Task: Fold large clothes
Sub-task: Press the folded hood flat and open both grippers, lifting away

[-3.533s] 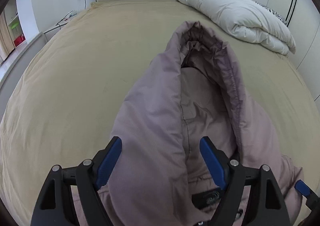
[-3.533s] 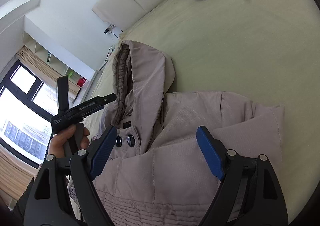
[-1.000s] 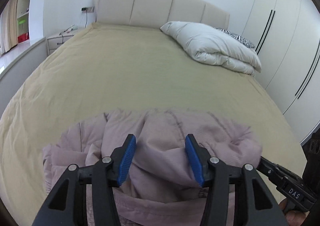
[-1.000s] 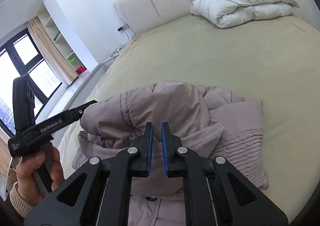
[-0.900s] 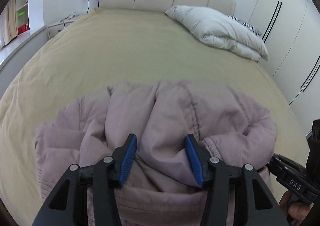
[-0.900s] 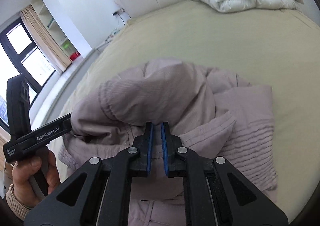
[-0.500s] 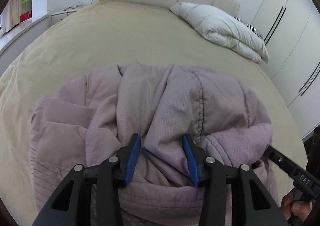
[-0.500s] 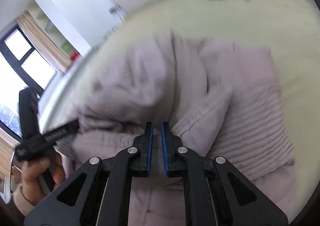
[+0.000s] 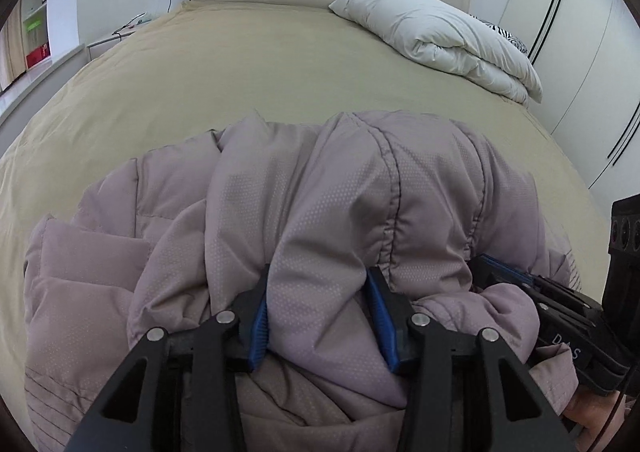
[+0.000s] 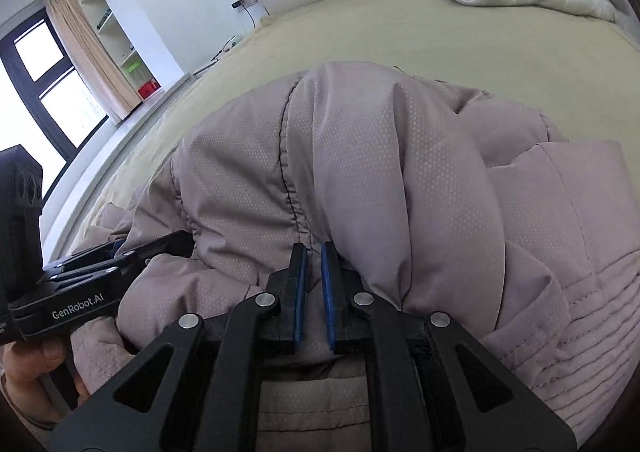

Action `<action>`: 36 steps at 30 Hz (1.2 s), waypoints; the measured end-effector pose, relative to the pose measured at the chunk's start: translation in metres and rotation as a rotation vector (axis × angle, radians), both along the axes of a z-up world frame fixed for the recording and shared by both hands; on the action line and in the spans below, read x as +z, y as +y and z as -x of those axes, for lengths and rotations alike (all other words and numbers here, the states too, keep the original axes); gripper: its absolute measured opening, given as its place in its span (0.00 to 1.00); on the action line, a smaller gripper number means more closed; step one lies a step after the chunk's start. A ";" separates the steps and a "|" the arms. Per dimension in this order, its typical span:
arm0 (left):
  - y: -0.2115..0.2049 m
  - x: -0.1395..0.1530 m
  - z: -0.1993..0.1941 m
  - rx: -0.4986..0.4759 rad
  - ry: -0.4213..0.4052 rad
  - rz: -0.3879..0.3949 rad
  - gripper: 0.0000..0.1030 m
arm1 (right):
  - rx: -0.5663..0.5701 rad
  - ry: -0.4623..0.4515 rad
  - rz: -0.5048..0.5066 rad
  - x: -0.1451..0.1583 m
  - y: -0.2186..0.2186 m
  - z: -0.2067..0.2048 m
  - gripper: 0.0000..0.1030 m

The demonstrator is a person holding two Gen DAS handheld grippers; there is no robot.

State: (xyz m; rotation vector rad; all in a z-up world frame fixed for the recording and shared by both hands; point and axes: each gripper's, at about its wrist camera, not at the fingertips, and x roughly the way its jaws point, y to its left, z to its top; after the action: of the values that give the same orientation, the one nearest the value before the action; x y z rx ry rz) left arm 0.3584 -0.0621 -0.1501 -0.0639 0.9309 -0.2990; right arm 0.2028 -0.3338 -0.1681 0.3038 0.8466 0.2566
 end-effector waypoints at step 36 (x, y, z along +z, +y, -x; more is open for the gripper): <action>0.018 -0.013 0.000 -0.026 -0.005 0.090 0.44 | -0.008 -0.011 0.061 0.015 0.021 -0.014 0.08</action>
State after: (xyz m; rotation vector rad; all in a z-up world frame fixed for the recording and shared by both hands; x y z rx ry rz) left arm 0.3587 -0.0441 -0.1634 -0.1339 0.9135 -0.3653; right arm 0.2167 -0.3128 -0.1532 0.2485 0.8409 0.2239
